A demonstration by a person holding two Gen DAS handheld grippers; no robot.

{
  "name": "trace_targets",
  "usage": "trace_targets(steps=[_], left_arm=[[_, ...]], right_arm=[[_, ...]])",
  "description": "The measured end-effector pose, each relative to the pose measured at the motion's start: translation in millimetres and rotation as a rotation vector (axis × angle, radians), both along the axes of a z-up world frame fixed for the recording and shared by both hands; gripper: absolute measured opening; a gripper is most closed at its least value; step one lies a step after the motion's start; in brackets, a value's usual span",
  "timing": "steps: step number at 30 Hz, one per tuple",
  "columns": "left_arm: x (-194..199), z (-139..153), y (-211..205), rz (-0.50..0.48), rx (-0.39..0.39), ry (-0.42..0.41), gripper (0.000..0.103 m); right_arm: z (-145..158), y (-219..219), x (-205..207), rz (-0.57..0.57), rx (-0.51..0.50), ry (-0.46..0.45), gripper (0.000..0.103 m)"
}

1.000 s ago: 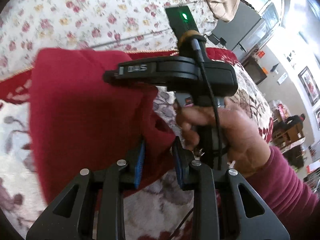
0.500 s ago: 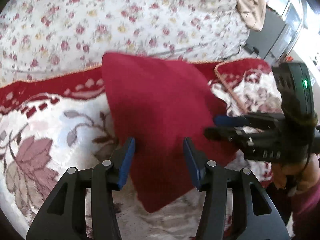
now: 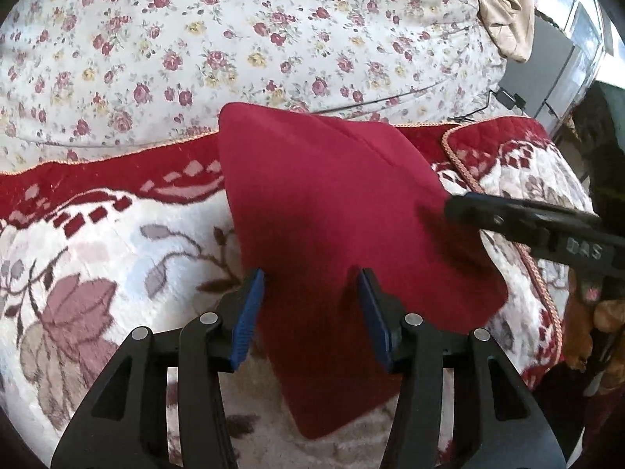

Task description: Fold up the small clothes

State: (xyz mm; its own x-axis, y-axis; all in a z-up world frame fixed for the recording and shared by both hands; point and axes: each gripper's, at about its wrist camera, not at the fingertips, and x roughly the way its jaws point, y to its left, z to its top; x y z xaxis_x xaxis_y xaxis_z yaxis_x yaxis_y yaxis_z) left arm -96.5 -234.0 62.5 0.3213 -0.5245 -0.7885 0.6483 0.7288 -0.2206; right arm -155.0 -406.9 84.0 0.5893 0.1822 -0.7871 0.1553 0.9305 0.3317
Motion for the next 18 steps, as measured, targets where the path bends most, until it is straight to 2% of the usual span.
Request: trace_targets(steps=[3,7,11,16,17,18], left_arm=[[4,-2,-6,0.008,0.018,-0.014,0.049],[7,-4,-10,0.009,0.021,-0.026,0.058],[8,-7,-14,0.007,0.036,-0.034,0.060],[16,-5,-10,0.014,-0.002,0.008,0.061],[20,-6,-6,0.019,-0.032,0.033,0.063],[25,-6,-3,0.025,-0.063,0.060,0.065]], right_arm=[[-5,-5,18,-0.033,-0.040,0.008,0.041],[-22,-27,26,-0.089,-0.075,0.051,0.041],[-51,-45,23,-0.092,0.024,0.071,0.043],[-48,-51,16,-0.093,0.060,0.061,0.045],[-48,-51,16,-0.096,0.070,0.054,0.052],[-50,-53,14,-0.107,0.089,0.044,0.062]])
